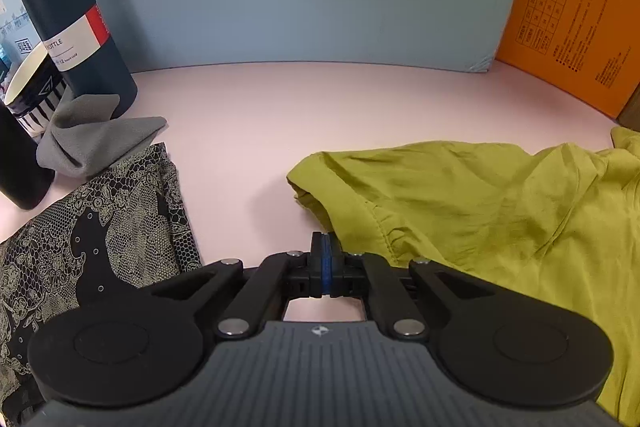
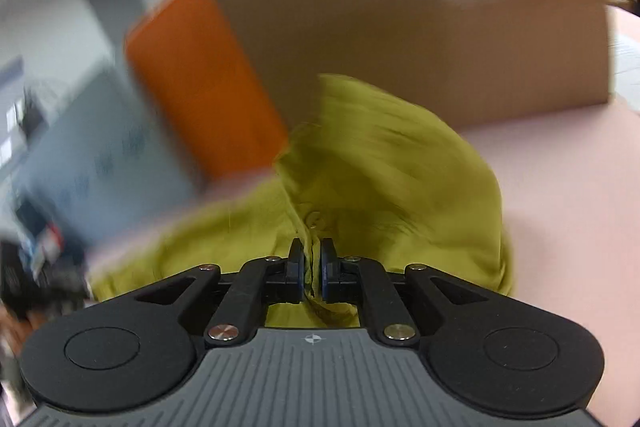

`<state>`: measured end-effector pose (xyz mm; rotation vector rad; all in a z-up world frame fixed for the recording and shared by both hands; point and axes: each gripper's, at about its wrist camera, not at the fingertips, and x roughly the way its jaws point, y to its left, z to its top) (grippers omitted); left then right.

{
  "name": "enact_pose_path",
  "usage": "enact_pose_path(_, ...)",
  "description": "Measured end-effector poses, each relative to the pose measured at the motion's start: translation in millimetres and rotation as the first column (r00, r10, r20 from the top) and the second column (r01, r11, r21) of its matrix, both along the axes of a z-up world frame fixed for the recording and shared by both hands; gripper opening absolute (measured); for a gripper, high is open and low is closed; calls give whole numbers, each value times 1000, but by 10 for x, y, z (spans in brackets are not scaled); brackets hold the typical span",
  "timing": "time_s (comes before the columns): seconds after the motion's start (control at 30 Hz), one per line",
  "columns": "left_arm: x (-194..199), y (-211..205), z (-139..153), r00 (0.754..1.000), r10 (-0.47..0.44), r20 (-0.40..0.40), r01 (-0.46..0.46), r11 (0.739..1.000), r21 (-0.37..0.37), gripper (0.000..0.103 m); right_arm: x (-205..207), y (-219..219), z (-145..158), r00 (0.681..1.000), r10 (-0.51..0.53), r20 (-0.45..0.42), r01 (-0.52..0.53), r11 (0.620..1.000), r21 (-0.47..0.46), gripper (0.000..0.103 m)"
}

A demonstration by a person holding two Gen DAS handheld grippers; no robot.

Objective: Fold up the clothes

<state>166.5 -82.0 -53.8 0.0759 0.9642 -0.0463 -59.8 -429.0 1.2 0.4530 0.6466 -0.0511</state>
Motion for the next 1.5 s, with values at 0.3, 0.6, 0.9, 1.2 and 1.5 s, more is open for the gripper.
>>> enact_pose_path(0.3,-340,-682,509,970,-187,158,208,970,-129,0,-210,164,-42,999,-43,27,43,999,30,63)
enact_pose_path(0.6,-1074,-2300,461,812,-563,154,572,820,-17,4,-665,-162,51,967,-247,59,232,953,194,68)
enact_pose_path(0.9,-876,-1504,343,962,-226,153,244,962,-118,82,-1043,-310,61,963,-268,26,258,946,195,79)
enact_pose_path(1.2,-412,-304,190,976,214,39,-209,973,-99,81,-608,217,15,999,-42,-1,42,985,170,80)
enact_pose_path(1.5,-120,-201,13,994,99,54,-95,993,-75,73,-537,592,139,1000,27,0,-27,992,119,85)
